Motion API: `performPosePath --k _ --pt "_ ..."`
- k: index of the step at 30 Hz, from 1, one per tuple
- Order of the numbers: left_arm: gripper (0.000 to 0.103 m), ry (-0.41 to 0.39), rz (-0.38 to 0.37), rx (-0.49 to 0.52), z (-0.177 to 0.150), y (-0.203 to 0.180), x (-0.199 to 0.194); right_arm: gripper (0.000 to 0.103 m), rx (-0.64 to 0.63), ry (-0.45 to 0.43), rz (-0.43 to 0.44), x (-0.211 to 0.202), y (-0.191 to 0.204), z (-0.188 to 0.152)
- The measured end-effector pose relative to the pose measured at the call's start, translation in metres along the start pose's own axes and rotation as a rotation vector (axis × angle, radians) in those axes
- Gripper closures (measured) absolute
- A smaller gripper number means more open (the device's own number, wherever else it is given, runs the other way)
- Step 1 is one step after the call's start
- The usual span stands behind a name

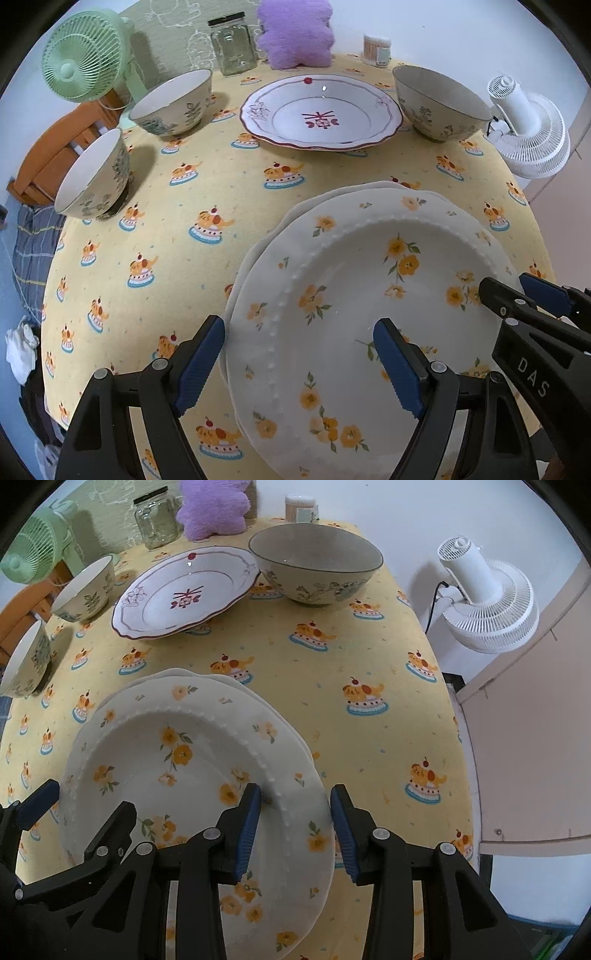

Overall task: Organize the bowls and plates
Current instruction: 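Lower the beaded-rim plate onto the scalloped plate and open both tools, then move both tools to the white plate with red trim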

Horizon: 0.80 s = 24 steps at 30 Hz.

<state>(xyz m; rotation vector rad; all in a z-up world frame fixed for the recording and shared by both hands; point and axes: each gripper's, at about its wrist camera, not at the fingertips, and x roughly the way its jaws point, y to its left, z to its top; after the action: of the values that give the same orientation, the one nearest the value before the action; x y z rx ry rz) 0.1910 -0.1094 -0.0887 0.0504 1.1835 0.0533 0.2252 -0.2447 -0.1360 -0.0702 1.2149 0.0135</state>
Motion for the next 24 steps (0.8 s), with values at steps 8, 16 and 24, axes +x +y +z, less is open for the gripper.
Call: performPosePath --k 8,16,24 --pt "0.016 -0.035 -0.02 -0.033 -0.004 0.018 -0.015 0.042 0.016 -0.02 0.032 -0.013 0.001 -0.005" --pt "0.01 -0.067 -0.058 -0.054 -0.001 0.052 -0.029 0.032 0.052 -0.103 0.017 -0.047 0.021 -0.011" --pt "0.01 -0.124 -0.061 -0.041 0.025 0.076 -0.046 0.031 0.104 -0.171 0.042 -0.072 0.036 0.008"
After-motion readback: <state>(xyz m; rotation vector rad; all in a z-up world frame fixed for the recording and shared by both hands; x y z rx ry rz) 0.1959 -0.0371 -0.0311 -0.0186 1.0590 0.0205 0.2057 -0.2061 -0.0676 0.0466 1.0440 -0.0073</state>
